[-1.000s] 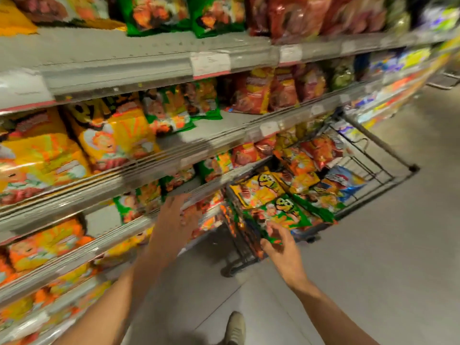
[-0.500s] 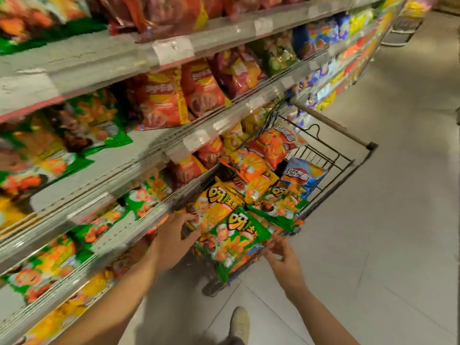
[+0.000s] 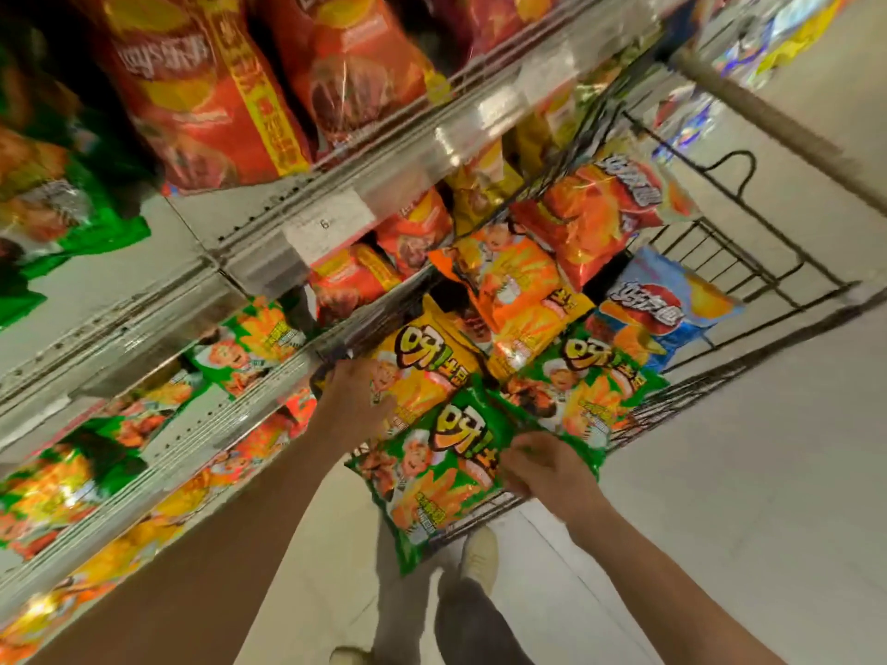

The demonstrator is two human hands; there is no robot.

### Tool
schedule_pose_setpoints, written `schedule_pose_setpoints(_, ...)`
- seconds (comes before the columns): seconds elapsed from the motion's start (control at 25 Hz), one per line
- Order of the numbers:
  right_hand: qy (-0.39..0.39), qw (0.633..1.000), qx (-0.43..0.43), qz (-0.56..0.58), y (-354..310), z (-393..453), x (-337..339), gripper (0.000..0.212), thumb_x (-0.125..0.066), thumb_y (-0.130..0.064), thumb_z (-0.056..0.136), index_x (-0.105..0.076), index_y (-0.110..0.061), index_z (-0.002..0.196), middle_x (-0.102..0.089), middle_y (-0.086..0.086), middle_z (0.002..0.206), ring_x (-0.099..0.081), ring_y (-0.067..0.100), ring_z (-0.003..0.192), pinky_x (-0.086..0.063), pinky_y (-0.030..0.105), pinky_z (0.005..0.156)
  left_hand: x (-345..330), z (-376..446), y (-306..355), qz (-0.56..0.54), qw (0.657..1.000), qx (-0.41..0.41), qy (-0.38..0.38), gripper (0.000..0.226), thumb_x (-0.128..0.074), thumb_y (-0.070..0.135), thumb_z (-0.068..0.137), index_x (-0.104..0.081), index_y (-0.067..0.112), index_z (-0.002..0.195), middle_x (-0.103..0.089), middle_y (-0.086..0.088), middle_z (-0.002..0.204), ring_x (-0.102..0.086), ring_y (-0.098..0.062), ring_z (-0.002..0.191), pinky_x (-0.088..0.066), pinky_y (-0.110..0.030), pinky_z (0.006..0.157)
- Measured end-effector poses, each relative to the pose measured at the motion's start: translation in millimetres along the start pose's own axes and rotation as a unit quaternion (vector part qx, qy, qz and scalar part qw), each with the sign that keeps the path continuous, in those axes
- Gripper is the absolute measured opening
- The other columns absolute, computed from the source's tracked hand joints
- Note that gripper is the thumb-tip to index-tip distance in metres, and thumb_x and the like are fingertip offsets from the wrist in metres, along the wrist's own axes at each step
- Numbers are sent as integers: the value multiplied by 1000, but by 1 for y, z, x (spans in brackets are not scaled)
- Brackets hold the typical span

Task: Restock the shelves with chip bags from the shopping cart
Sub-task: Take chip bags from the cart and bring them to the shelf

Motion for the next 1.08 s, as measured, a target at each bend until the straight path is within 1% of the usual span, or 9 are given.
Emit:
schedule_pose_setpoints(0.12,-51,993,-104,34,29,-11,-41,26,-72,-24,92,-61,0,91,-67,10,73,-63,21,59,-57,36,66,-4,32,-8,60,998,6,-19,76,-67,41,93,-33,12,154,-34,-19,154,-31,-39,142,-32,-50,115)
schedule_pose_setpoints(0.24,-56,977,-175,107,55,-22,-67,29,-78,-32,87,-60,-13,101,-73,8,78,-71,24,65,-64,43,74,-20,52,-12,89,993,24,-74,89,-64,49,94,-16,13,160,-22,-18,164,-21,-38,150,-26,-52,119)
schedule_pose_setpoints(0.44,-93,954,-197,205,70,-18,-99,39,-72,-32,91,-61,-11,122,-76,12,95,-74,29,81,-62,49,82,-35,61,-19,65,993,55,-77,102,-67,55,89,-6,18,162,-19,-17,165,-20,-39,151,-26,-53,120)
schedule_pose_setpoints(0.56,-91,950,-199,222,65,-15,-101,44,-72,-38,90,-60,-12,124,-75,17,106,-75,29,84,-61,43,76,-36,58,-28,95,989,75,-82,102,-72,63,81,-25,14,157,-32,-19,159,-28,-40,148,-33,-51,117)
schedule_pose_setpoints(0.64,-91,951,-196,220,59,-12,-101,45,-71,-42,89,-62,-12,122,-75,18,107,-73,27,83,-59,40,73,-34,56,-30,72,990,71,-100,75,-77,64,75,-60,13,126,-57,-19,132,-51,-38,131,-48,-47,103)
schedule_pose_setpoints(0.68,-81,952,-195,220,58,-10,-101,46,-72,-42,88,-64,-11,121,-74,21,110,-72,28,85,-59,40,74,-32,54,-29,53,992,58,-103,61,-79,61,74,-66,14,111,-62,-18,120,-57,-37,122,-52,-46,97)
schedule_pose_setpoints(0.84,-54,950,-198,236,62,-12,-101,41,-77,-34,84,-67,-11,116,-72,22,115,-68,36,101,-59,41,78,-8,33,-26,-3,995,4,-104,60,-79,51,79,-65,24,130,-67,-12,126,-60,-34,120,-50,-50,101)
schedule_pose_setpoints(0.96,-81,952,-185,230,65,-27,-104,53,-82,-39,71,-68,-12,114,-76,17,105,-68,34,97,-59,41,81,19,3,-28,-95,991,-14,-93,55,-81,41,82,-65,26,132,-68,2,131,-62,-24,120,-51,-46,102)
schedule_pose_setpoints(1.08,-106,958,-159,215,64,-48,-106,58,-85,-38,67,-69,-12,117,-76,14,110,-70,32,107,-57,46,95,51,-35,-27,-97,992,-41,-63,56,-81,45,81,-64,28,132,-70,6,125,-65,-19,114,-52,-37,94)
Point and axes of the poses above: each hand's wrist, its own z-axis towards the middle knuckle, its own x-axis out of the back of the hand, y = z × x, the point moved 7 cm from there along z, towards the middle knuckle
